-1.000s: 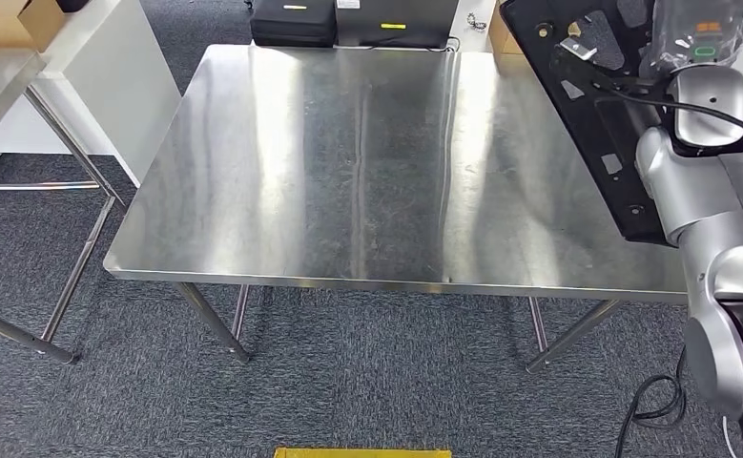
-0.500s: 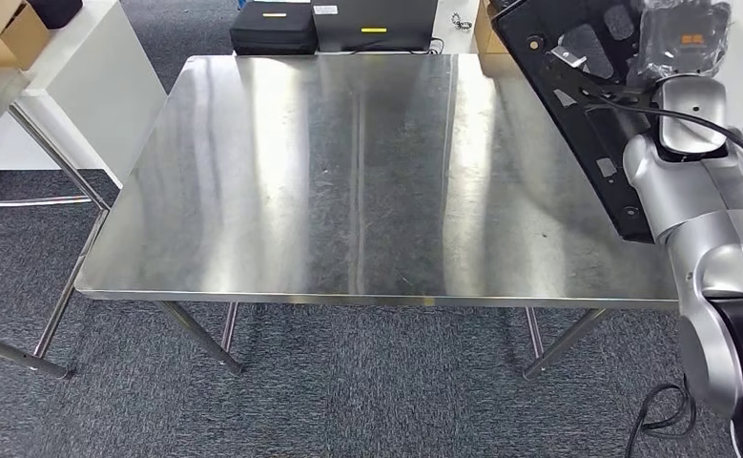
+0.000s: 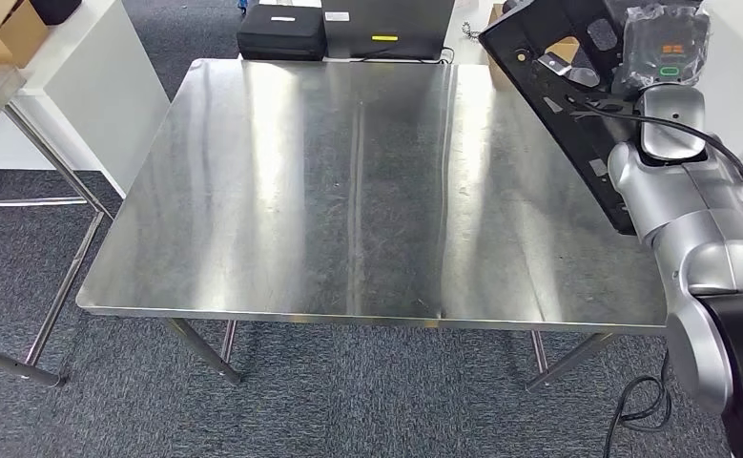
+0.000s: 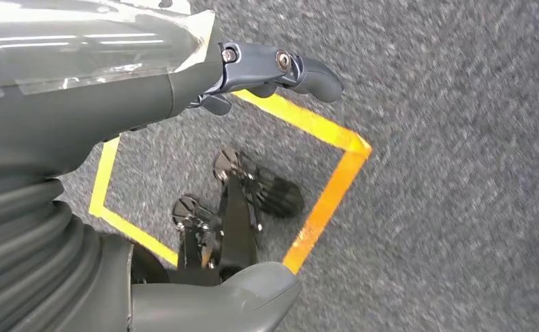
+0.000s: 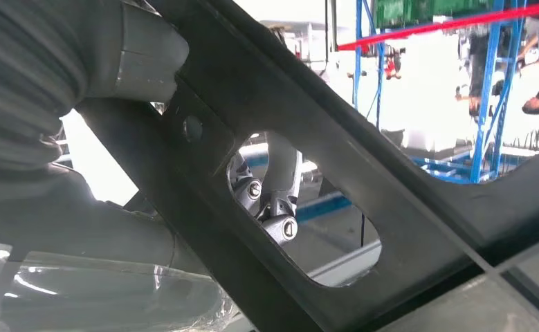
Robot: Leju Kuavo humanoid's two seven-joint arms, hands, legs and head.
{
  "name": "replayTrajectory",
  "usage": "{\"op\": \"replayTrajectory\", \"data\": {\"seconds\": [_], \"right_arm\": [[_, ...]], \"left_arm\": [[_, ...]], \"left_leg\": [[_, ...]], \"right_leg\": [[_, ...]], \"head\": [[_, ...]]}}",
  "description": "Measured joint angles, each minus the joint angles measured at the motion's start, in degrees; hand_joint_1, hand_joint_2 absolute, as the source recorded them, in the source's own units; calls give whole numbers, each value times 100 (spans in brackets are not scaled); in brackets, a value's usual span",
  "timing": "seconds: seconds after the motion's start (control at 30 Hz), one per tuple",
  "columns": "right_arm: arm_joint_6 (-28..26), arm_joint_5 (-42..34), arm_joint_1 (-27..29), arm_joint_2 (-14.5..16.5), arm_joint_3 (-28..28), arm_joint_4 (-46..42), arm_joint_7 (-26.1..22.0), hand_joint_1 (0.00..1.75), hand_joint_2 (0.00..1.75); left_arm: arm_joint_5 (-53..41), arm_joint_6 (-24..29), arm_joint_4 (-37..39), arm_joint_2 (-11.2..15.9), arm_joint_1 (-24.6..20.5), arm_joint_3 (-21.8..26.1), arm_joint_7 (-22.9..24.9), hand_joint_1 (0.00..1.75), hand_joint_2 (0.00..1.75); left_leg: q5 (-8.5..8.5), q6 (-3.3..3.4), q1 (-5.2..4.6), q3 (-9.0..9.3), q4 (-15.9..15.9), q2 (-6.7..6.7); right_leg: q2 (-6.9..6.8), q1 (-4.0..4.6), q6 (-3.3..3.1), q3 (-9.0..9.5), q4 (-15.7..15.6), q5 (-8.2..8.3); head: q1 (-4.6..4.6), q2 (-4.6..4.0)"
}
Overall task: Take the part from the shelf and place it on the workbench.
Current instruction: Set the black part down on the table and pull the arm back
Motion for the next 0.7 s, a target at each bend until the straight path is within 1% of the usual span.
{"op": "replayTrajectory", "data": {"seconds": [0.03,0.07,0.1,0.13,0.17,0.2,0.23,0.3,0.33,0.37,0.4,0.43,0.47,0.5,0.53,0.57,0.6,0.63,0.67,0.7], "right_arm": [[-6,1,19,11,2,42,1,175,175],[-9,1,36,29,3,78,3,175,175],[-13,2,47,51,4,107,10,175,175],[-18,2,50,74,5,132,21,175,175],[-30,2,50,95,7,160,36,175,175],[-50,2,48,118,7,190,53,175,175],[-69,3,58,141,8,217,69,175,175],[-101,8,78,184,10,249,94,175,175],[-106,14,86,208,10,252,101,175,175],[-109,19,78,225,10,252,107,175,175],[-110,25,67,244,10,253,110,175,175],[-110,28,63,261,10,255,114,175,175],[-108,31,68,268,10,260,117,175,175],[-107,33,84,276,10,266,118,175,175],[-105,34,105,279,10,276,118,175,175],[-104,36,125,278,10,288,117,175,175],[-104,37,139,274,10,300,117,175,175],[-104,37,146,267,10,313,115,175,175],[-104,36,152,257,9,326,111,175,175],[-106,36,159,240,9,343,106,175,175]], "left_arm": [[13,16,-1,-16,0,8,2,0,175],[26,34,-1,-34,0,15,3,0,175],[36,50,-2,-48,0,22,3,0,175],[43,63,-2,-57,-2,27,2,0,175],[46,73,-3,-61,-3,32,1,0,175],[50,81,-3,-60,-8,39,-2,0,175],[54,87,-4,-58,-13,47,-4,0,175],[72,95,-8,-62,-21,69,-10,0,175],[80,100,-11,-67,-24,82,-11,0,175],[89,106,-13,-72,-26,95,-15,0,175],[92,112,-14,-76,-29,106,-17,0,175],[92,118,-14,-79,-32,114,-21,0,175],[92,120,-14,-82,-33,118,-25,0,175],[89,124,-14,-87,-32,118,-26,0,175],[80,130,-14,-92,-30,118,-27,0,175],[68,136,-14,-97,-28,118,-27,0,175],[55,144,-14,-99,-26,118,-27,0,175],[42,152,-14,-100,-25,118,-25,0,175],[33,159,-14,-99,-22,118,-17,0,175],[25,173,-13,-92,-19,118,-6,0,175]], "left_leg": [[-36,-12,6,38,2,-7],[-76,-32,17,81,7,-12],[-124,-62,33,136,16,-16],[-178,-98,49,189,28,-17],[-238,-143,55,237,48,-18],[-293,-187,56,267,64,-17],[-340,-227,47,275,74,-16],[-405,-287,45,293,83,-14],[-427,-310,56,287,108,-10],[-438,-332,71,239,226,-4],[-458,-357,83,115,444,3],[-511,-386,92,-103,790,10],[-607,-411,95,-376,1198,14],[-726,-429,96,-657,1558,14],[-817,-432,95,-893,1794,14],[-812,-417,91,-1029,1821,14],[-685,-381,78,-1061,1648,13],[-436,-321,58,-1003,1305,11],[-90,-237,24,-896,875,5],[174,-159,-13,-799,527,-4]], "right_leg": [[-1,-14,30,-154,156,-10],[-3,-35,75,-218,116,70],[-10,-64,153,-162,-167,258],[-21,-96,247,-39,-569,499],[-35,-111,315,88,-962,692],[-49,-107,310,196,-1267,801],[-53,-97,246,261,-1410,842],[-42,-78,49,319,-1452,797],[-28,-92,-3,359,-1446,804],[-18,-101,-49,397,-1445,780],[-6,-105,-90,448,-1443,758],[-1,-101,-130,493,-1444,721],[4,-91,-163,537,-1445,677],[10,-79,-182,583,-1445,631],[17,-66,-191,637,-1445,580],[25,-53,-194,701,-1446,526],[32,-40,-195,774,-1448,471],[37,-27,-194,849,-1450,417],[41,-20,-190,915,-1455,367],[50,-4,-173,972,-1460,321]], "head": [[1,0],[3,0],[3,0],[5,0],[9,0],[15,0],[13,0],[1,0],[-10,0],[-12,0],[-16,0],[-16,0],[-17,0],[-19,0],[-19,0],[-20,0],[-20,0],[-20,0],[-19,0],[-14,0]]}}
